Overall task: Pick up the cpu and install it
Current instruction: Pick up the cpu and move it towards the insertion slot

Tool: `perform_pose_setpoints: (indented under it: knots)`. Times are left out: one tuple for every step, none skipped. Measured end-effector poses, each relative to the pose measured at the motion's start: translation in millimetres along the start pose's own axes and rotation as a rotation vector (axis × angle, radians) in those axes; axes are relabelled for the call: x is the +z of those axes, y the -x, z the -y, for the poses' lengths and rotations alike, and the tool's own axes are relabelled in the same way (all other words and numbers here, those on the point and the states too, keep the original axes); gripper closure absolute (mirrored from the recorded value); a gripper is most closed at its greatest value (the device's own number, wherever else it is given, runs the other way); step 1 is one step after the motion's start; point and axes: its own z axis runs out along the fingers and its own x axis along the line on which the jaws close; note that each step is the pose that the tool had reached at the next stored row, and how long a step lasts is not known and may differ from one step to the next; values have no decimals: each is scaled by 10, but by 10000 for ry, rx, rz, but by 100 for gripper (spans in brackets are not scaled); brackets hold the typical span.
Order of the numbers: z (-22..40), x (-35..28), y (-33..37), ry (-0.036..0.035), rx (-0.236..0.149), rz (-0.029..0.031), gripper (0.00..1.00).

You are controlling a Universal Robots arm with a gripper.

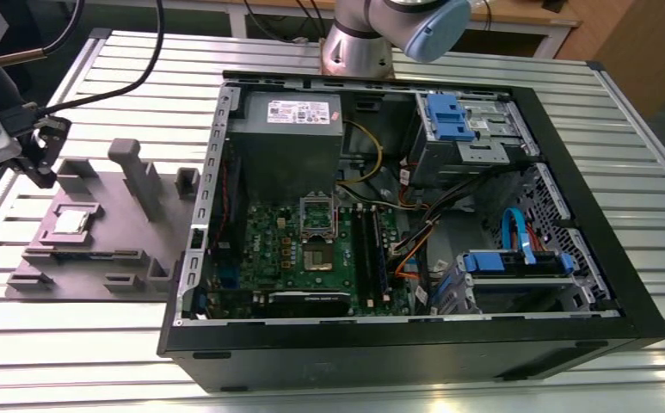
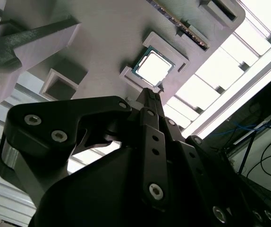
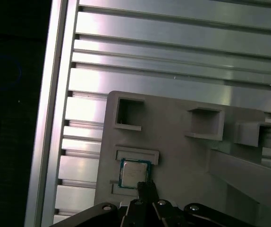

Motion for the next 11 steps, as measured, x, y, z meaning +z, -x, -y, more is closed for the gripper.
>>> perform_pose_setpoints:
  knots:
    - [0,0,0,0,0,0,90]
    - [0,0,0,0,0,0,90]
    - [0,0,0,0,0,0,90]
    - [0,0,0,0,-8,0,90]
    - [0,0,0,2,-33,-2,90]
    - [0,0,0,3,-87,-4,90]
    - [0,0,0,5,-155,-7,90]
    - [0,0,0,8,-238,-10,90]
    - [0,0,0,10,-314,-14,90]
    - [0,0,0,12,-377,-16,90]
    - [0,0,0,14,-419,-17,90]
